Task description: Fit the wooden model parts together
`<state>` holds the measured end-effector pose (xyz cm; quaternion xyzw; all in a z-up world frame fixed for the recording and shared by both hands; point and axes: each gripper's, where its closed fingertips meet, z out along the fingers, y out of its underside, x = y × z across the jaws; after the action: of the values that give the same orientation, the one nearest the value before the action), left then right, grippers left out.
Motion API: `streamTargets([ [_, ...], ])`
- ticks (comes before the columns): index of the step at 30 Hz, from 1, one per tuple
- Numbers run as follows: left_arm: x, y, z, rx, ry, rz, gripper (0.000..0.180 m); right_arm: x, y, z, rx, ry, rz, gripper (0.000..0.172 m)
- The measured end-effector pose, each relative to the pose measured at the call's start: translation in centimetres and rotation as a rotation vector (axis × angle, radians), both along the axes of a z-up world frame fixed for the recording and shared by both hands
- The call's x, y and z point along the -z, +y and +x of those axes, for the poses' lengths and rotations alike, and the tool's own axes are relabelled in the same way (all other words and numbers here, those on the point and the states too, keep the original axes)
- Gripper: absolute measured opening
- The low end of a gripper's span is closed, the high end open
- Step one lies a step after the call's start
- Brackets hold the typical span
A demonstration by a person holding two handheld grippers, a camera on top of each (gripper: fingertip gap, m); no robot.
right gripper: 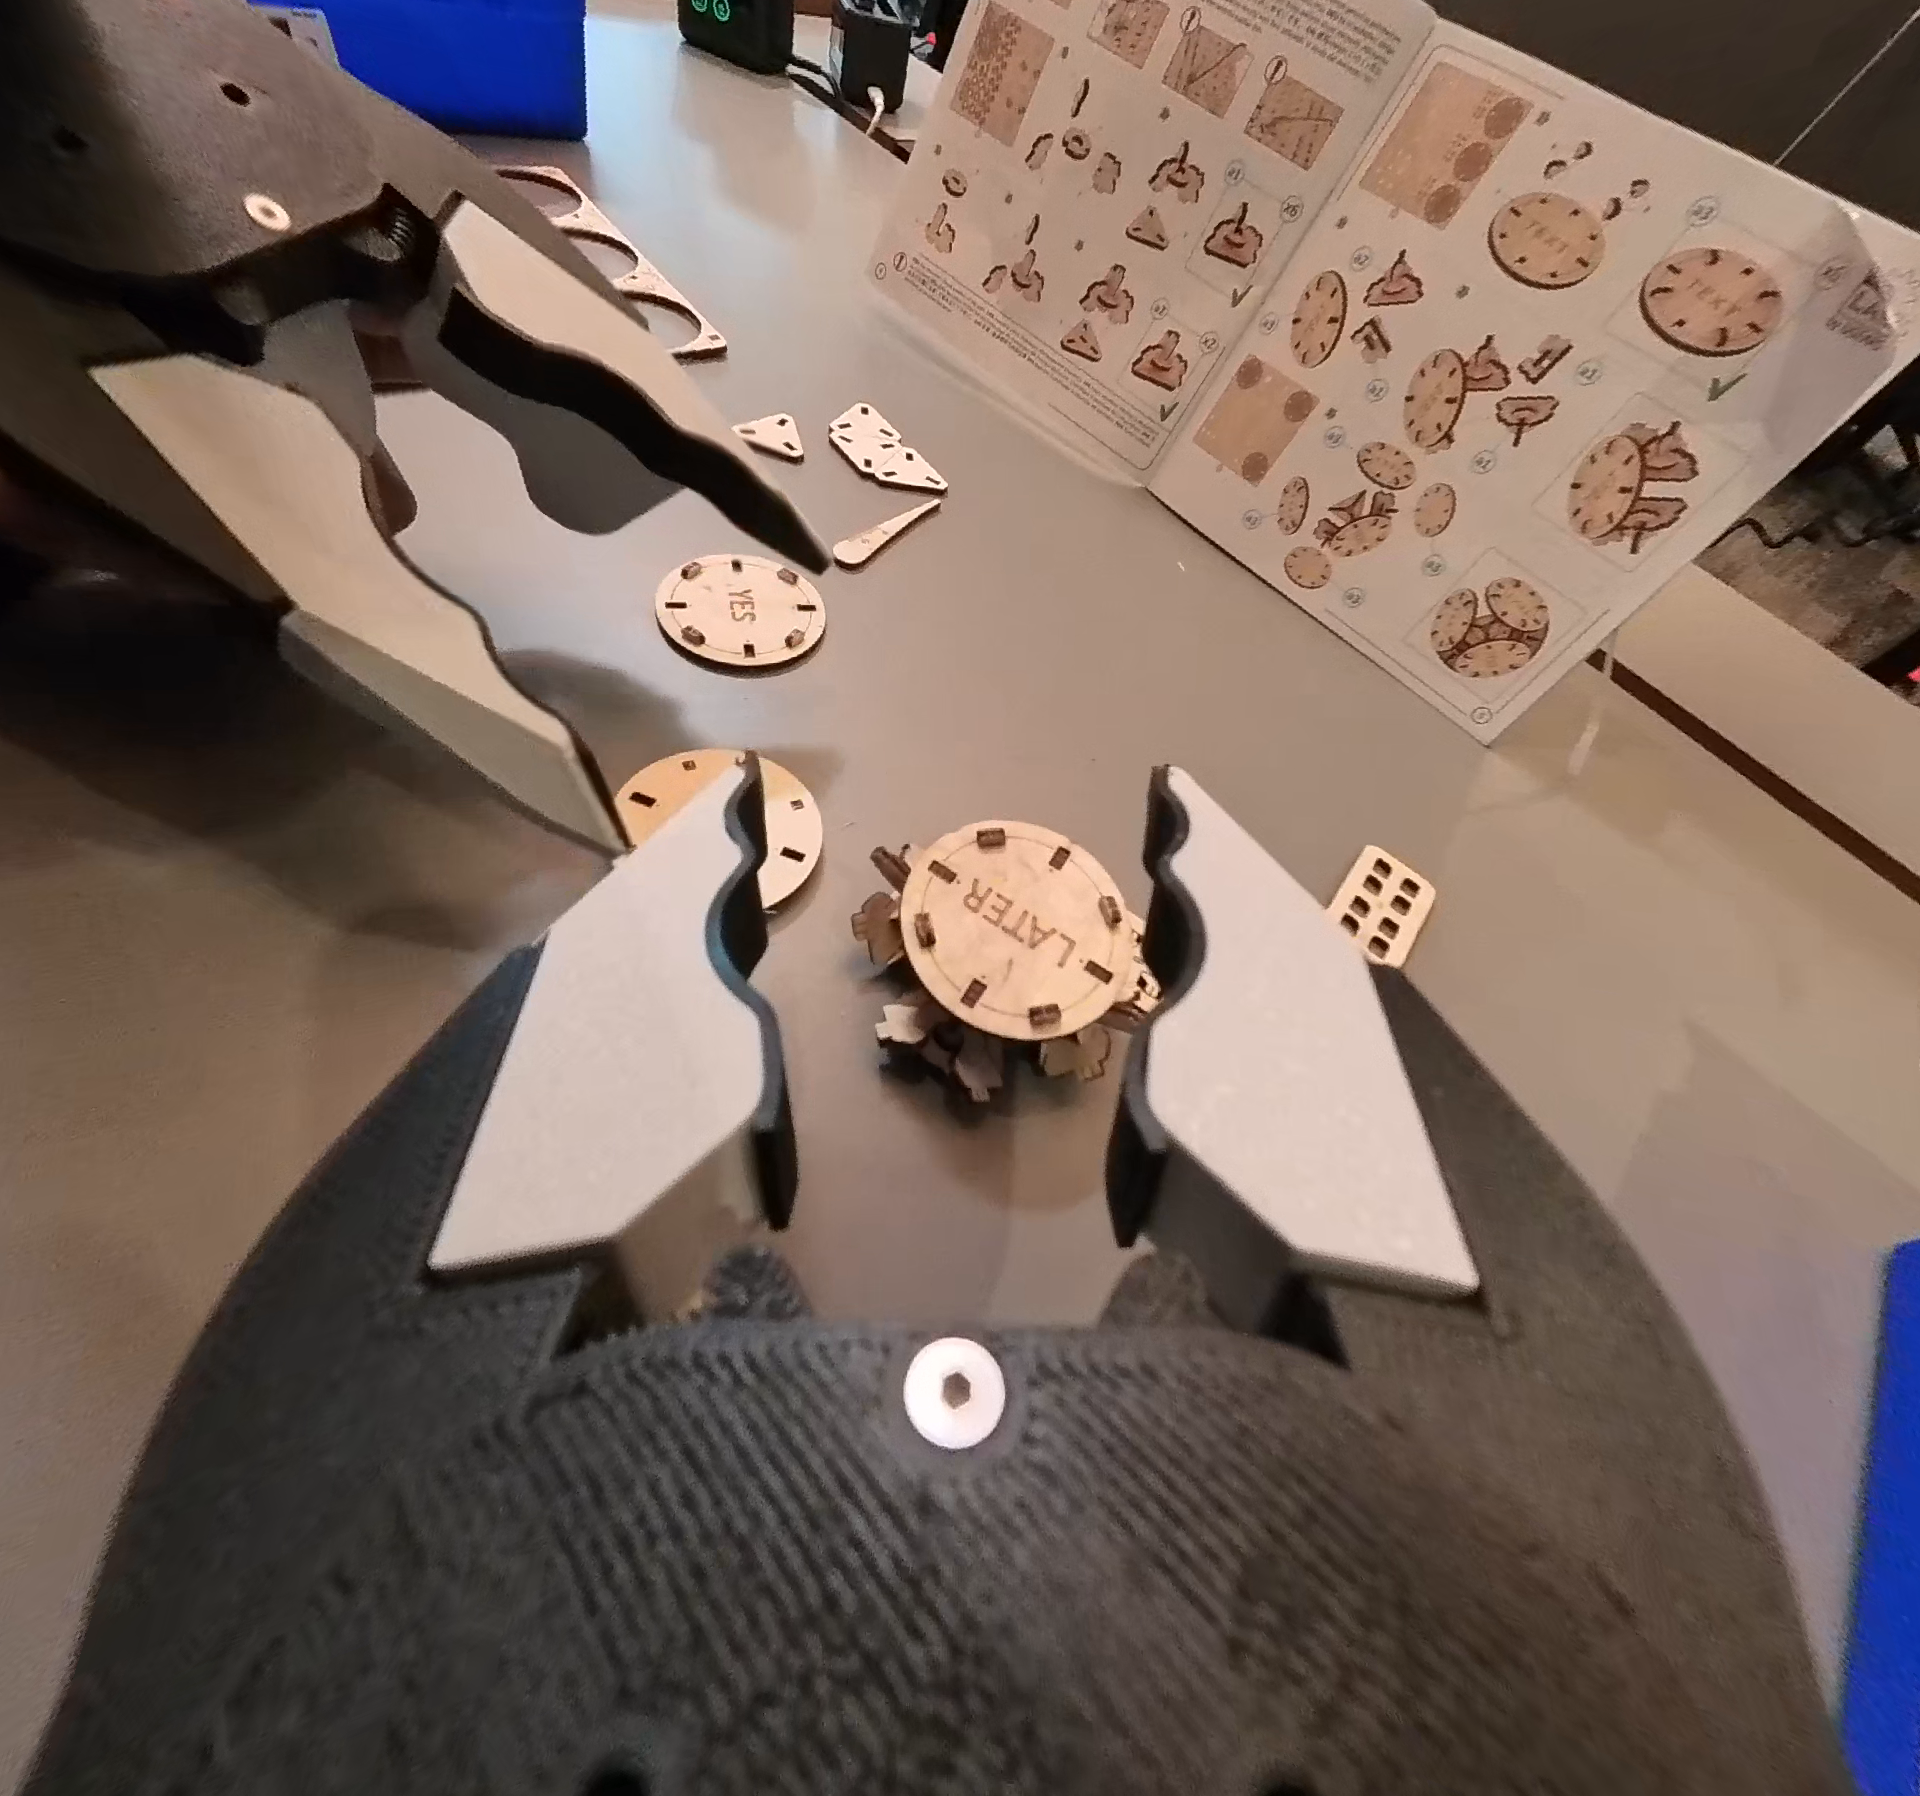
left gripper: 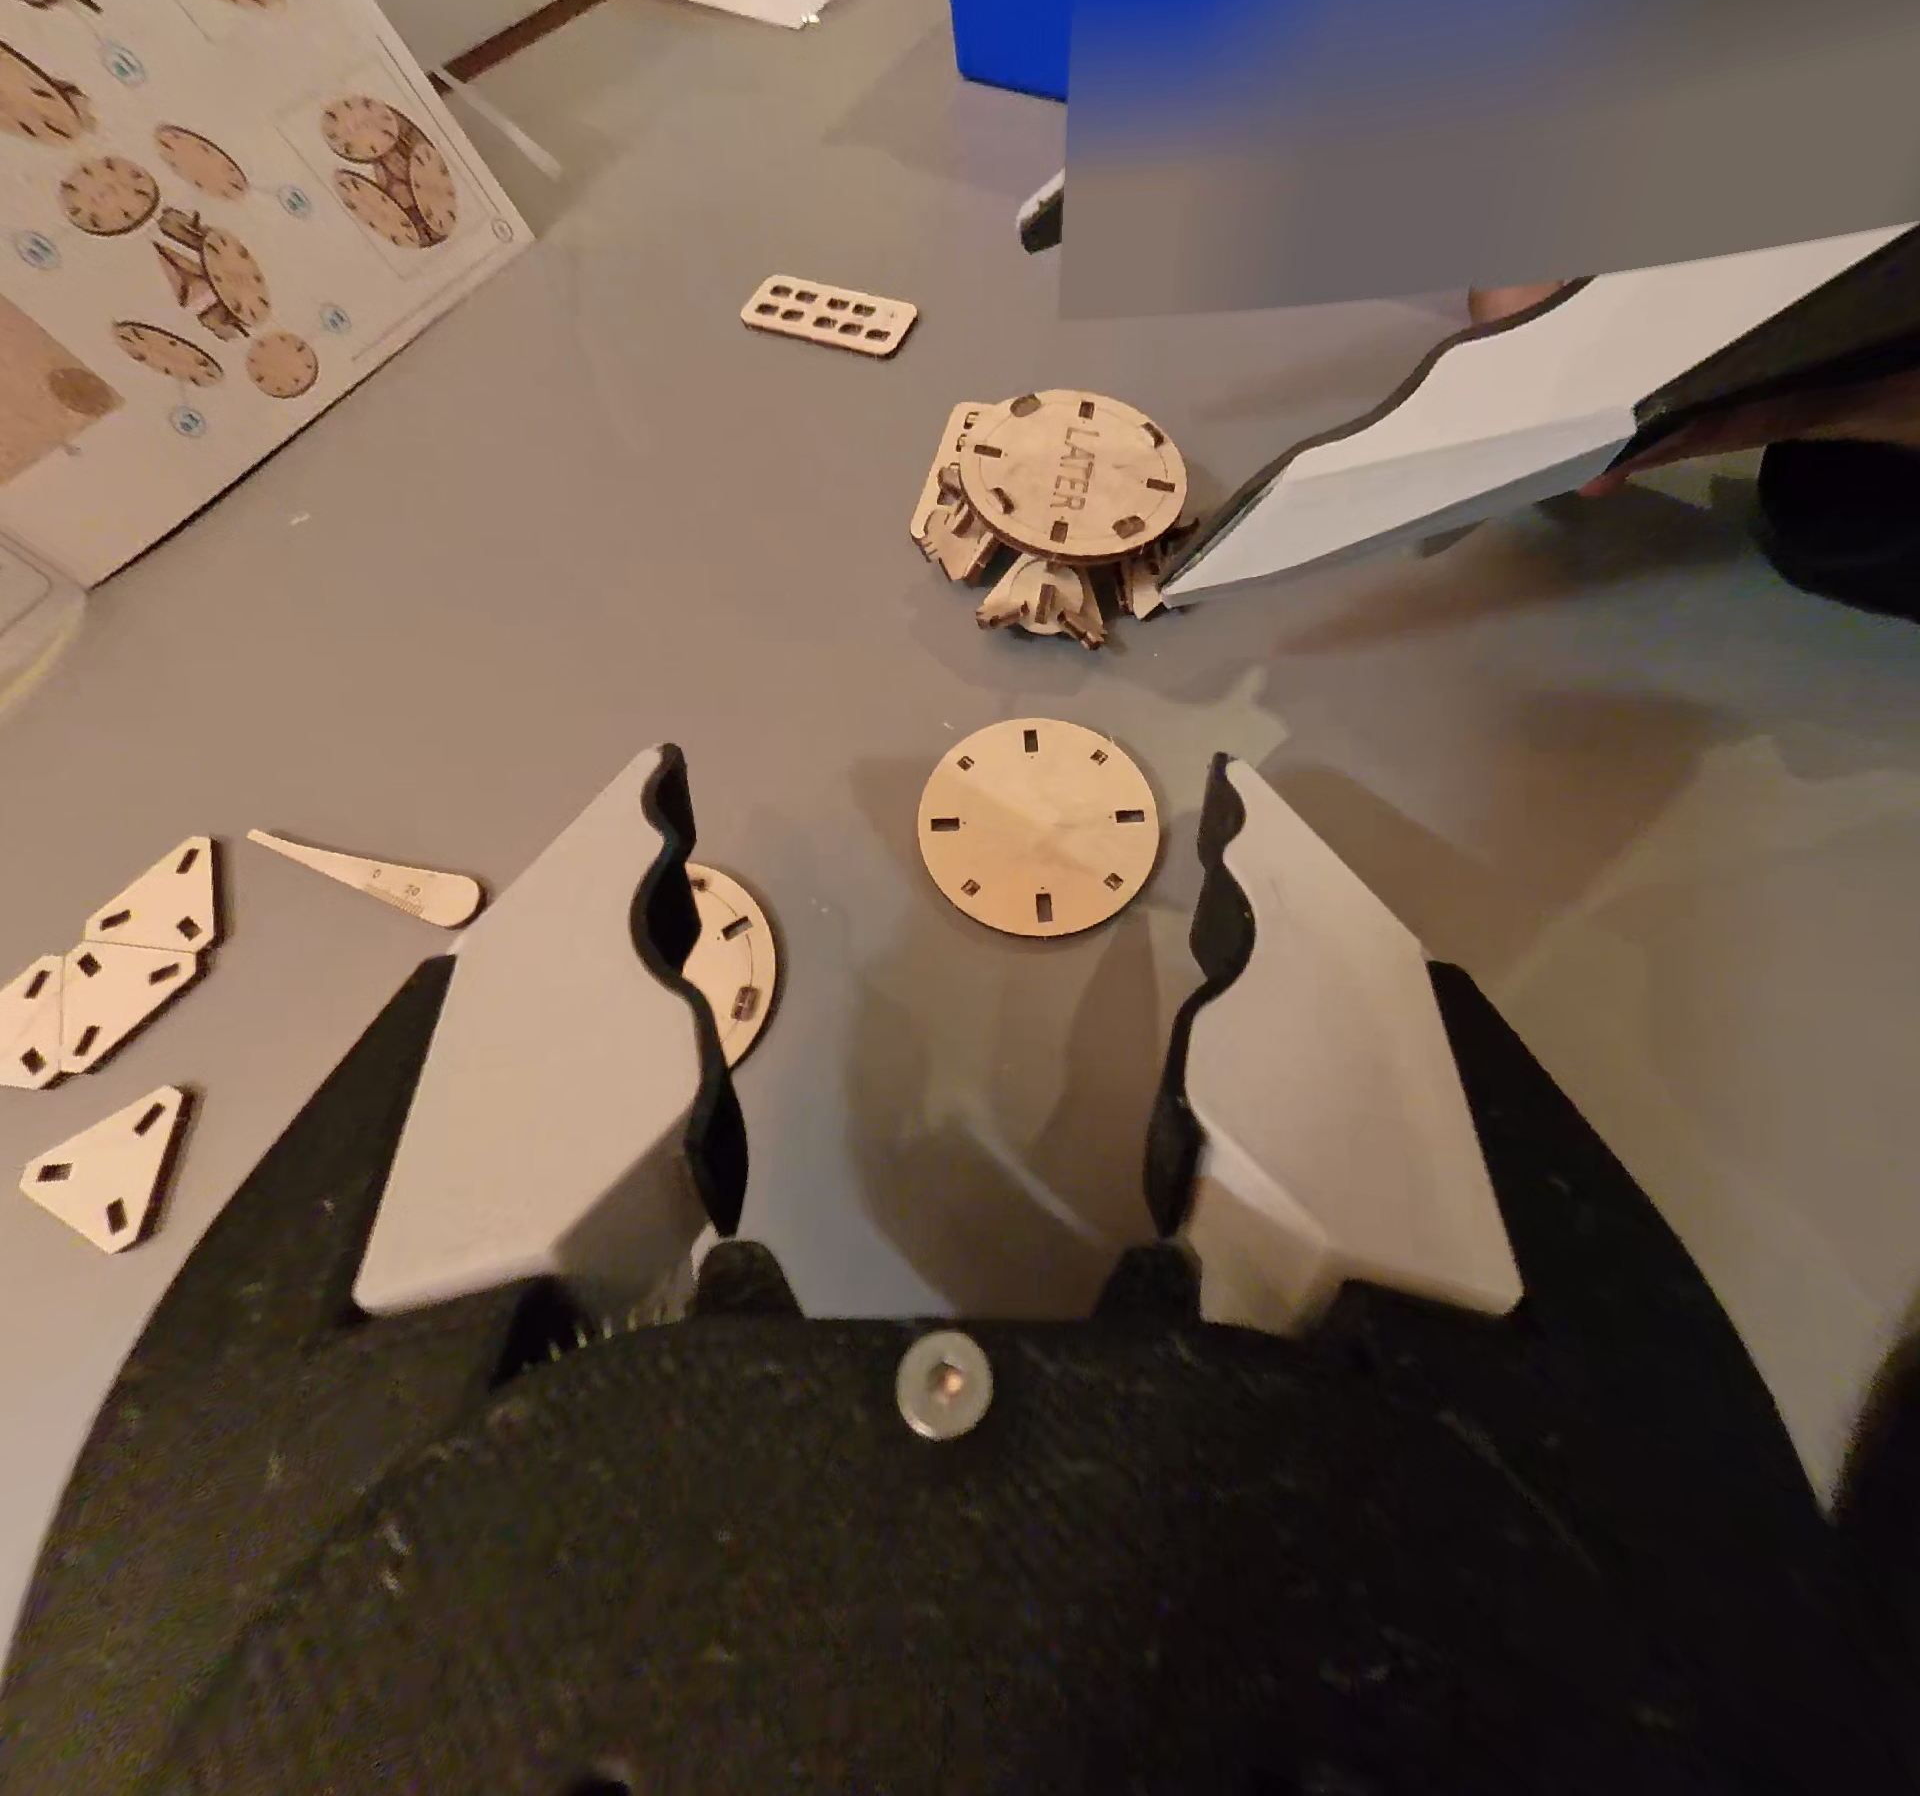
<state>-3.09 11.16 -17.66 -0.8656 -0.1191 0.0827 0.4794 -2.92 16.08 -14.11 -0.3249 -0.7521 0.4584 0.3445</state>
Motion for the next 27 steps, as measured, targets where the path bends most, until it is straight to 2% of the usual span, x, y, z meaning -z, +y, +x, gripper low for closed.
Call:
streamTargets([
  [27, 0.27, 0.07, -0.03, 0.000, 0.003, -0.018, 0.094, 0.75, -0.03, -0.05, 0.005, -0.041, -0.004, 0.077],
])
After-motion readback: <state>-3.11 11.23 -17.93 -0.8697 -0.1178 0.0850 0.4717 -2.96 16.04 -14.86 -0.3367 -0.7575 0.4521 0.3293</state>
